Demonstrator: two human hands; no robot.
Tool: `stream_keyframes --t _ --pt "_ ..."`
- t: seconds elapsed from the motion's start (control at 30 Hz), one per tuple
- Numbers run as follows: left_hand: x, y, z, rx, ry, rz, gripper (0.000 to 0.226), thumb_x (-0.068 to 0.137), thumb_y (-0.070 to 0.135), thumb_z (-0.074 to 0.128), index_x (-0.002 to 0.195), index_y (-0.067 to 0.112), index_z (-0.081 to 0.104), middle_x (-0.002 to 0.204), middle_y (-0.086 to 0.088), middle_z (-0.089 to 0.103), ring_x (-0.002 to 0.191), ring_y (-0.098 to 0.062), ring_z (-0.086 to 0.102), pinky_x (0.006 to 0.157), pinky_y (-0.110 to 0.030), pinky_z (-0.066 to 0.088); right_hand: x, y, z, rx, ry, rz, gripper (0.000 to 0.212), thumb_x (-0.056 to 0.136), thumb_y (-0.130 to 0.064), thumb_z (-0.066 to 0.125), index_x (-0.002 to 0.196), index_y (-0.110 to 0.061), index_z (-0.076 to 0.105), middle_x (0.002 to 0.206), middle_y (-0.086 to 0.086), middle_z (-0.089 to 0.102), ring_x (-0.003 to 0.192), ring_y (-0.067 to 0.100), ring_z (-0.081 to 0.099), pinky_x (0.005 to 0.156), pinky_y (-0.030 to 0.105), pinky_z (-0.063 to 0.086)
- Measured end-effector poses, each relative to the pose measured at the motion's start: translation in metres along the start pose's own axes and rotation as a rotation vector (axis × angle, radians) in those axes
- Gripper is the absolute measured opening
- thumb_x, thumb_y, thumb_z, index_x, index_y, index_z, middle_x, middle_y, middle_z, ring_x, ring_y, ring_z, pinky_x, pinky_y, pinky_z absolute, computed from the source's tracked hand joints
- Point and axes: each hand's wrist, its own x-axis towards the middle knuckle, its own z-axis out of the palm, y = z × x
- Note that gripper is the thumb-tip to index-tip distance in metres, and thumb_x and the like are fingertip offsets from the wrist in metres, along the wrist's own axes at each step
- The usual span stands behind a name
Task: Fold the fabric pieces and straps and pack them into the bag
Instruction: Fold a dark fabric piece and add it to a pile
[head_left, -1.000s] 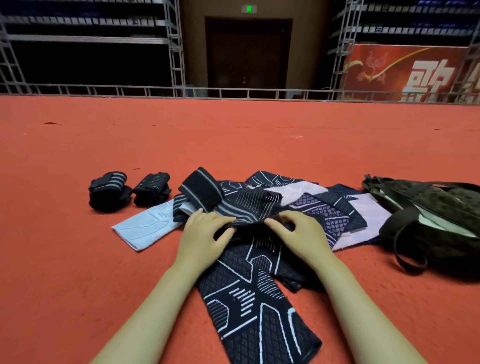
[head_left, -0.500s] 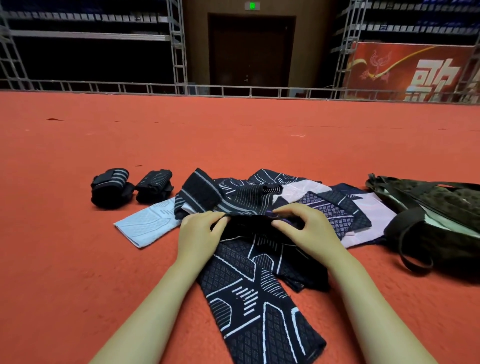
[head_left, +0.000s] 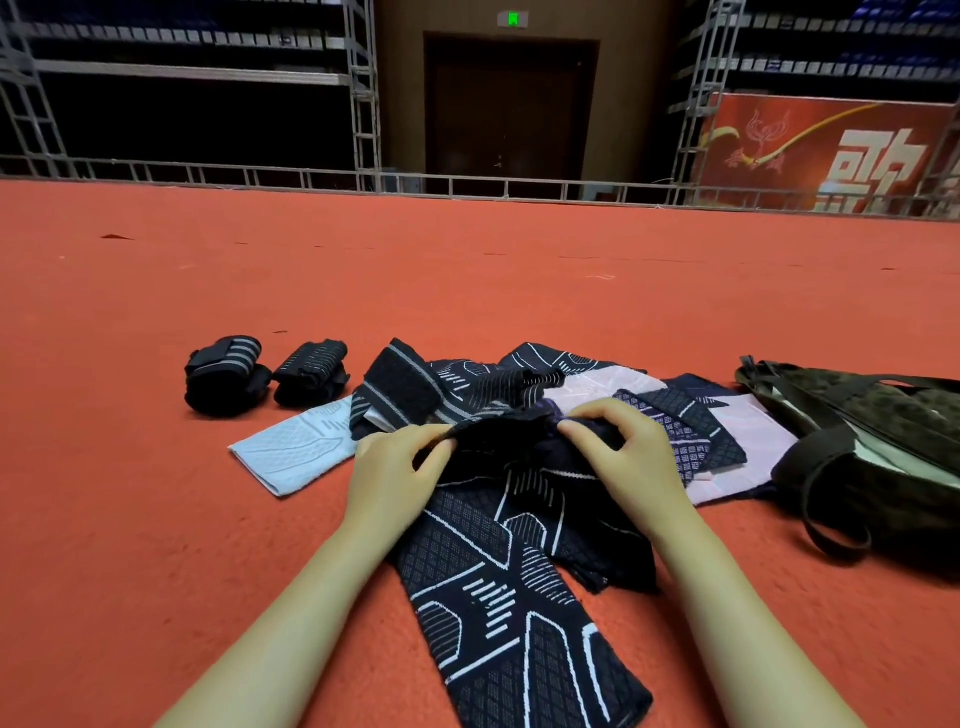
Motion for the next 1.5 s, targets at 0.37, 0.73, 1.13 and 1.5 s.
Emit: stream_keyframes --t 0.37,0.73,1.13,1.5 --pt "-0.007 0.048 0.007 -0.185 0.044 0.209 0.039 0.088 0.044 0.048 0.121 0.028 0.061 0.12 0.019 0.059 0.116 0.002 0.05 0.102 -0.028 0.038 -0.003 -0.01 0.013 0.142 0.052 -0.023 0.012 0.083 -0.011 0.07 0.085 -0.023 0.07 0.088 -0.01 0.069 0.089 0.005 0.063 0.083 0.018 0.045" --pt "-0.008 0.055 0.004 -0.319 0.149 0.178 0.023 0.087 0.034 0.055 0.103 0.028 0.071 0.105 0.018 0.067 0.107 -0.004 0.057 0.095 -0.022 0.041 -0.011 -0.015 0.025 0.14 -0.075 -0.071 0.009 0.083 -0.017 0.069 0.088 -0.024 0.071 0.091 -0.011 0.068 0.094 0.006 0.061 0.087 0.02 0.044" --pt "-0.004 0.052 -0.006 -0.506 0.07 -0.064 0.026 0.089 0.007 0.058 0.092 0.03 0.07 0.09 0.021 0.069 0.089 0.003 0.062 0.079 -0.014 0.044 -0.013 -0.017 0.029 0.1 -0.09 -0.106 0.014 0.081 -0.026 0.064 0.093 -0.031 0.071 0.095 -0.018 0.068 0.097 0.0 0.061 0.087 0.015 0.043" --pt "-0.008 0.048 0.0 -0.164 0.032 0.143 0.025 0.088 0.023 0.054 0.106 0.029 0.071 0.086 0.021 0.061 0.088 -0.001 0.052 0.083 -0.008 0.035 -0.008 -0.006 0.023 0.031 -0.176 -0.099 0.026 0.078 -0.022 0.074 0.103 -0.027 0.072 0.095 -0.022 0.064 0.099 -0.01 0.057 0.088 0.005 0.036"
